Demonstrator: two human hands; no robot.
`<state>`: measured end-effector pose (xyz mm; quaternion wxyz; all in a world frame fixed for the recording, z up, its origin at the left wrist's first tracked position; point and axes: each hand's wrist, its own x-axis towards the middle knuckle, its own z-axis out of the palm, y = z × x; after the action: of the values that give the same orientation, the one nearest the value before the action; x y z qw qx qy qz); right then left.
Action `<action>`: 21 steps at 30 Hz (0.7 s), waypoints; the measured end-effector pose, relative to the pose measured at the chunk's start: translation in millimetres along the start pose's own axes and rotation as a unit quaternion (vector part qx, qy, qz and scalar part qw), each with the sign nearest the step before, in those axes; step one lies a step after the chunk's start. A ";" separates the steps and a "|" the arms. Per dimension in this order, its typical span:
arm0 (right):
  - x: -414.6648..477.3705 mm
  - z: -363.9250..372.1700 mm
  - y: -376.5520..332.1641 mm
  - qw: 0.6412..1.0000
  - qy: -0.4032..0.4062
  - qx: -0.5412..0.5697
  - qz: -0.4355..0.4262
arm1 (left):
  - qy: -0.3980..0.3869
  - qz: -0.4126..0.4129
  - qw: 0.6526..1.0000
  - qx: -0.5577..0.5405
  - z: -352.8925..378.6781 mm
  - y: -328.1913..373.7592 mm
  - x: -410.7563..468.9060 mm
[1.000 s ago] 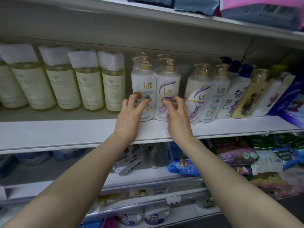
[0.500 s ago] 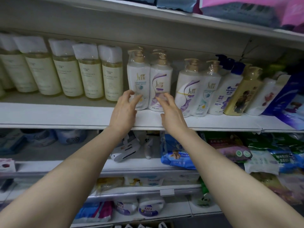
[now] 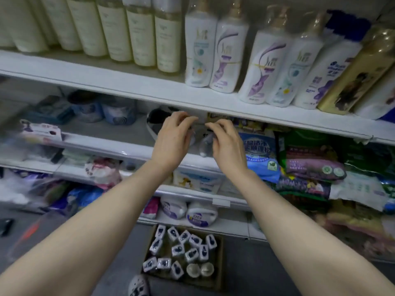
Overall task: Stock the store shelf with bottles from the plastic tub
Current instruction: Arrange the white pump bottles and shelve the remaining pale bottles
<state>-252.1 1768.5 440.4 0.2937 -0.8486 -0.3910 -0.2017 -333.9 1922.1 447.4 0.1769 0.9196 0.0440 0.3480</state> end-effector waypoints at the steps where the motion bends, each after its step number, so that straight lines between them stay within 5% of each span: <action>1: -12.3 5.9 0.5 1.000 -0.012 0.002 0.005 | -0.006 -0.011 1.000 0.004 4.2 0.3 -12.8; 21: -257.1 153.2 56.3 0.955 -0.212 0.091 0.187 | -0.200 -0.219 0.954 -0.052 137.7 -46.1 -266.2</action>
<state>-348.3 1699.5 159.9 0.3121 -0.8996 -0.2954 0.0781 -442.3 1870.2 169.0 0.3013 0.9278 0.1896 0.1115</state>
